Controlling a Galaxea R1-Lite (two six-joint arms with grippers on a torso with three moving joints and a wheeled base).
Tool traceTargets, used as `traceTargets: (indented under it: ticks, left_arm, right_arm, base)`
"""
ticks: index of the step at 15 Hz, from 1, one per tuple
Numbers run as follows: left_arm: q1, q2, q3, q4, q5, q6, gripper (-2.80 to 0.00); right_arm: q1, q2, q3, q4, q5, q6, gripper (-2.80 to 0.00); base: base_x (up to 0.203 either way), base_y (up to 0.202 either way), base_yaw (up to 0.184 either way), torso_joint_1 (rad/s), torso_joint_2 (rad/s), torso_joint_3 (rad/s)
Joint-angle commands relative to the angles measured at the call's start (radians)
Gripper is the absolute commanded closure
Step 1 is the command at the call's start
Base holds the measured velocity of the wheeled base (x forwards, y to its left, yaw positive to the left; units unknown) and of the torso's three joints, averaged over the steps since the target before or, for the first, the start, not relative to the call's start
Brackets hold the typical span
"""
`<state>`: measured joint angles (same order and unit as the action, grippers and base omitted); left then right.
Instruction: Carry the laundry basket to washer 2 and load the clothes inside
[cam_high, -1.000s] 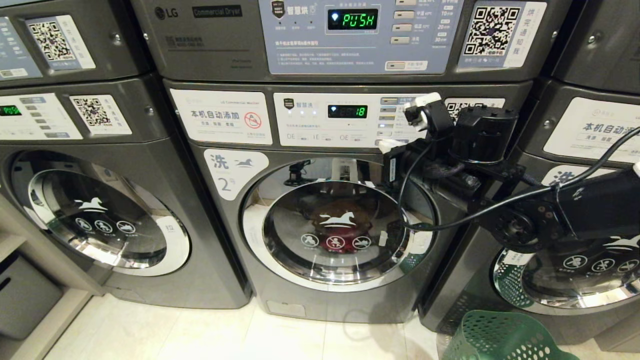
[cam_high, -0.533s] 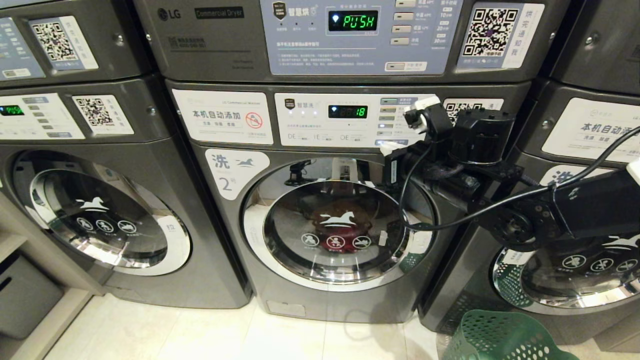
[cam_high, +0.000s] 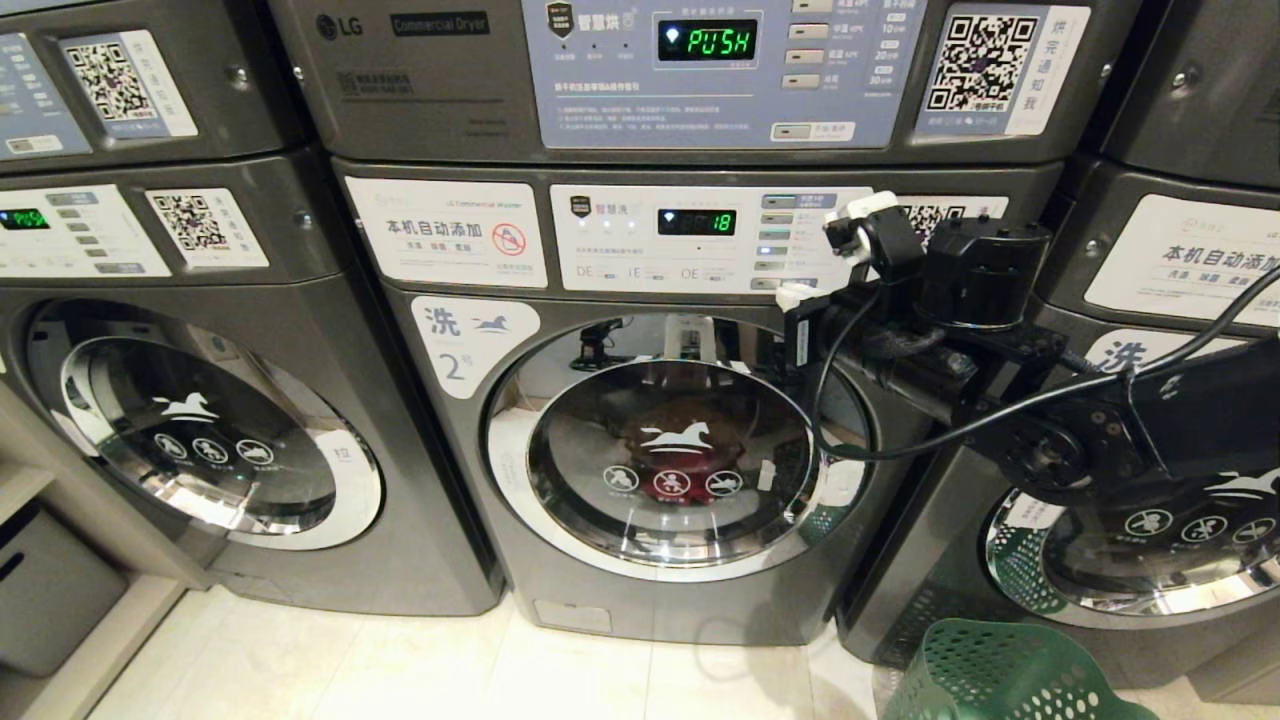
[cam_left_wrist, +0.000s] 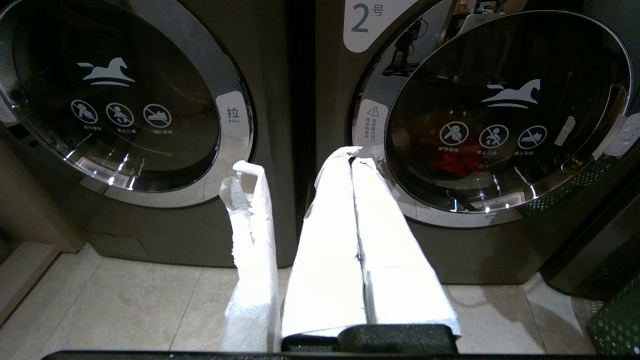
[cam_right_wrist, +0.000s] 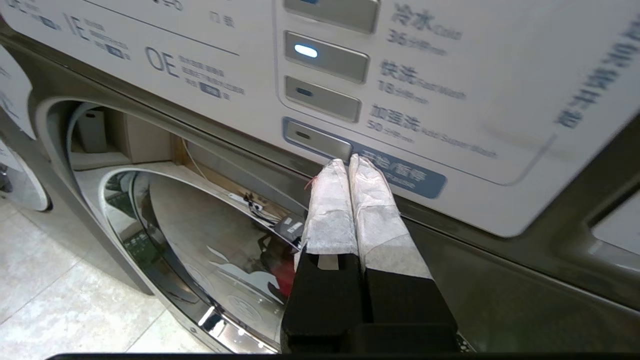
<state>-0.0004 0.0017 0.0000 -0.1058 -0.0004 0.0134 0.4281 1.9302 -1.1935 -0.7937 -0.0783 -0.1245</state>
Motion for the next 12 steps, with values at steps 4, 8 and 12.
traceTargets:
  ticks: [4,8,12]
  left_arm:
    - [0.0,0.0,0.04,-0.002,-0.001,0.0,0.0]
    - [0.0,0.0,0.04,-0.002,-0.001,0.0,0.0]
    - [0.0,0.0,0.04,-0.002,-0.001,0.0,0.0]
  right_arm:
    - [0.014,-0.019,0.018,-0.007,0.02,-0.003,0.0]
    - [0.018,-0.067,0.124,-0.005,0.043,-0.005,0.0]
    - [0.02,-0.127,0.223,-0.01,0.071,-0.001,0.0]
  base:
    - [0.0,0.0,0.0,0.0,0.0,0.0]
    - [0.0,0.0,0.0,0.0,0.0,0.0]
    - [0.0,0.0,0.0,0.0,0.0,0.0]
